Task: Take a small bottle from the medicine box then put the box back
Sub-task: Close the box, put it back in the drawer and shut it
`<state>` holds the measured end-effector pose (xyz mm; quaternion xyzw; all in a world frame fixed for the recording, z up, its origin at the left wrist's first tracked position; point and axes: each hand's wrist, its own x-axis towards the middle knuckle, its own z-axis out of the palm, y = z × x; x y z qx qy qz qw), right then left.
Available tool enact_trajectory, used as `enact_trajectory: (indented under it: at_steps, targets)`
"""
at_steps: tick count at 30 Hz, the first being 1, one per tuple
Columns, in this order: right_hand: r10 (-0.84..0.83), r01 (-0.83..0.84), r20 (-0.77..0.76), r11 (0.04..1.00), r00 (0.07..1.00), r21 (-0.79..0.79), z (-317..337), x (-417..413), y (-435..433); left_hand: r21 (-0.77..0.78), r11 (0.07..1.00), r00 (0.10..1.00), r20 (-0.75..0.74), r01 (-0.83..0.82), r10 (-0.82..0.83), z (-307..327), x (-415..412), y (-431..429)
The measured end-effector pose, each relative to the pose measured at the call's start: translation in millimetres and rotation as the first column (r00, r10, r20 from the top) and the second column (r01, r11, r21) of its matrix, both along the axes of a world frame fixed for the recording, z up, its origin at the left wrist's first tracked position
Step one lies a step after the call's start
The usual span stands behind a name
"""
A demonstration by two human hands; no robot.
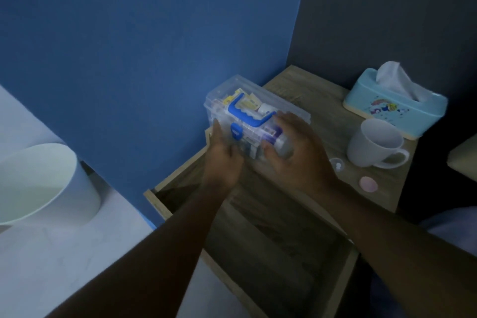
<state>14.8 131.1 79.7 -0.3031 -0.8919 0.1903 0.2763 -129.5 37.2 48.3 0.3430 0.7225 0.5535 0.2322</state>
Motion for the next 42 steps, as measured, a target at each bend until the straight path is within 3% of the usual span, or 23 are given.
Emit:
enact_trajectory:
  at_steps: [4, 6, 9, 11, 15, 18, 22, 25, 36, 42]
  targets:
    - [-0.340, 0.296, -0.131, 0.915, 0.931, -0.274, 11, -4, 14, -0.029, 0.970, 0.970, -0.042, -0.242, 0.241, 25, -30, 28]
    - [-0.459, 0.383, -0.059, 0.799, 0.886, -0.464, 15, -7, 27, -0.123, 0.949, 0.956, -0.014, -0.292, 0.292, 34, -45, 44]
    - [-0.531, 0.458, 0.085, 0.626, 0.843, -0.630, 13, -11, 42, -0.221, 0.923, 0.944, 0.028, -0.315, 0.328, 37, -62, 61]
    - [-0.552, 0.423, 0.064, 0.553, 0.831, -0.718, 8, -10, 45, -0.233, 0.919, 0.941, 0.042, -0.317, 0.335, 32, -67, 65]
    - [-0.554, 0.335, -0.014, 0.523, 0.833, -0.784, 2, -4, 45, -0.200, 0.914, 0.925, 0.073, -0.353, 0.373, 25, -70, 64]
    - [-0.578, 0.251, -0.035, 0.407, 0.815, -0.878, 6, -1, 47, -0.219, 0.909, 0.925, 0.062, -0.353, 0.374, 33, -69, 60]
    - [-0.550, 0.185, -0.026, 0.324, 0.835, -0.928, 9, 10, 34, -0.224, 0.908, 0.923, 0.071, -0.355, 0.378, 39, -54, 43]
    - [-0.560, 0.174, -0.033, 0.312, 0.828, -0.934, 15, 24, 16, -0.242, 0.897, 0.919, 0.045, -0.371, 0.392, 47, -42, 24]
    - [-0.555, 0.209, -0.078, 0.435, 0.828, -0.876, 54, 74, -71, -0.318, 0.872, 0.925, -0.051, -0.373, 0.377, 78, -8, -62]
    - [-0.539, 0.191, -0.043, 0.370, 0.841, -0.909, 28, 90, -114, -0.349, 0.851, 0.918, -0.089, -0.392, 0.386, 66, 13, -95]
